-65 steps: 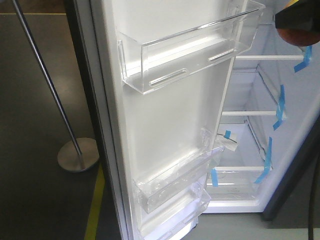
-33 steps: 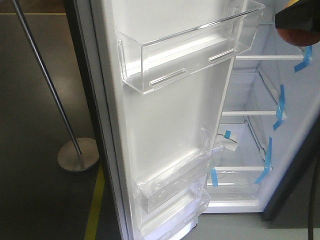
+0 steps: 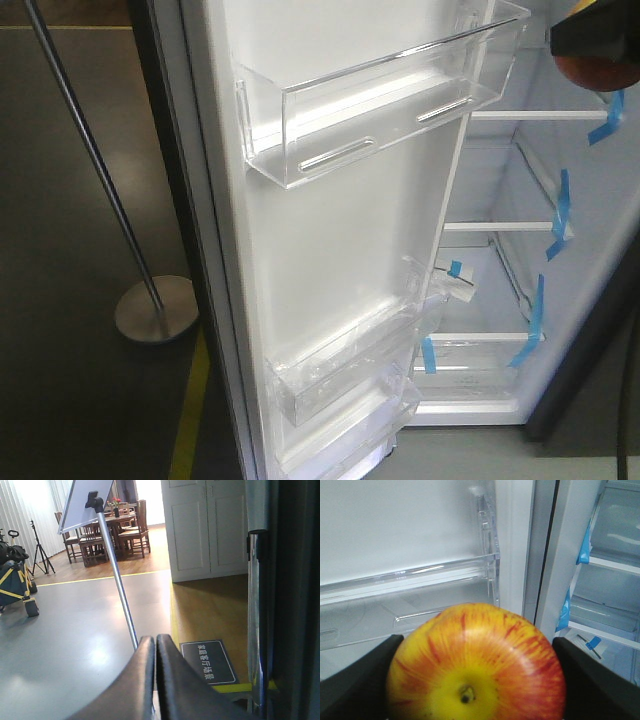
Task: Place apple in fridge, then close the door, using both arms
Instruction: 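Hold the red-yellow apple in the right gripper above the upper door bin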
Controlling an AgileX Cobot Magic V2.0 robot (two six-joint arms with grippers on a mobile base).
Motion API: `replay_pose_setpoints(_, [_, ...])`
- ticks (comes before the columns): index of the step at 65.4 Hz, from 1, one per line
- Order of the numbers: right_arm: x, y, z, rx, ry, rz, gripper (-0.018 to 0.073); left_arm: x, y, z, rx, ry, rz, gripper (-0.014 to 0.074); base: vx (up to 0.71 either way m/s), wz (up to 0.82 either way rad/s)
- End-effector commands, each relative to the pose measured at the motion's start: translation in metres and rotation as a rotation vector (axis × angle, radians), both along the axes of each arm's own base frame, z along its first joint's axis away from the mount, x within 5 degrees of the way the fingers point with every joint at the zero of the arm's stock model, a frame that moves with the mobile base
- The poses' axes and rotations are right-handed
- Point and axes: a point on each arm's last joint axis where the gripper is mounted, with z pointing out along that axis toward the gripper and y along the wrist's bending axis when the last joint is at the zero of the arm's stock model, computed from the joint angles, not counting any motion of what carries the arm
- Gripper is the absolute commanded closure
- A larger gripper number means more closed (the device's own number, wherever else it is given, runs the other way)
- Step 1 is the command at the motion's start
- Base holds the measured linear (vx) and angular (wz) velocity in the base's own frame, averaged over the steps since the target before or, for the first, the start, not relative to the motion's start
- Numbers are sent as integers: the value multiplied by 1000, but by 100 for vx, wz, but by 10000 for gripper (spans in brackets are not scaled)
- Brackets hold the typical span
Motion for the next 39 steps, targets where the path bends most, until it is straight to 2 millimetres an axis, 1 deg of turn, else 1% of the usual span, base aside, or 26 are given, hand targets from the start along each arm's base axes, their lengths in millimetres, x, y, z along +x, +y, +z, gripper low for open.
replay_pose_setpoints(1, [-10,1,24,37,-130,-26,437,-2,-2,12,-1,-91,-28,603,0,0])
replay_pose_setpoints(12, [-9,3,27,61,-145,-22,437,-2,-2,12,-1,-91,-28,603,0,0])
replay_pose_setpoints(21, [-9,9,37,120,-253,39,437,-2,-2,12,-1,-91,-28,603,0,0])
replay_pose_setpoints(26, [-11,15,48,173,-332,115,437,-2,-2,12,-1,-91,-28,603,0,0])
replay_pose_setpoints(32, [-12,20,67,214,-440,181,437,-2,-2,12,-1,-91,-28,603,0,0])
replay_pose_setpoints(39, [-5,21,85,245,-494,213,437,-2,-2,12,-1,-91,-28,603,0,0])
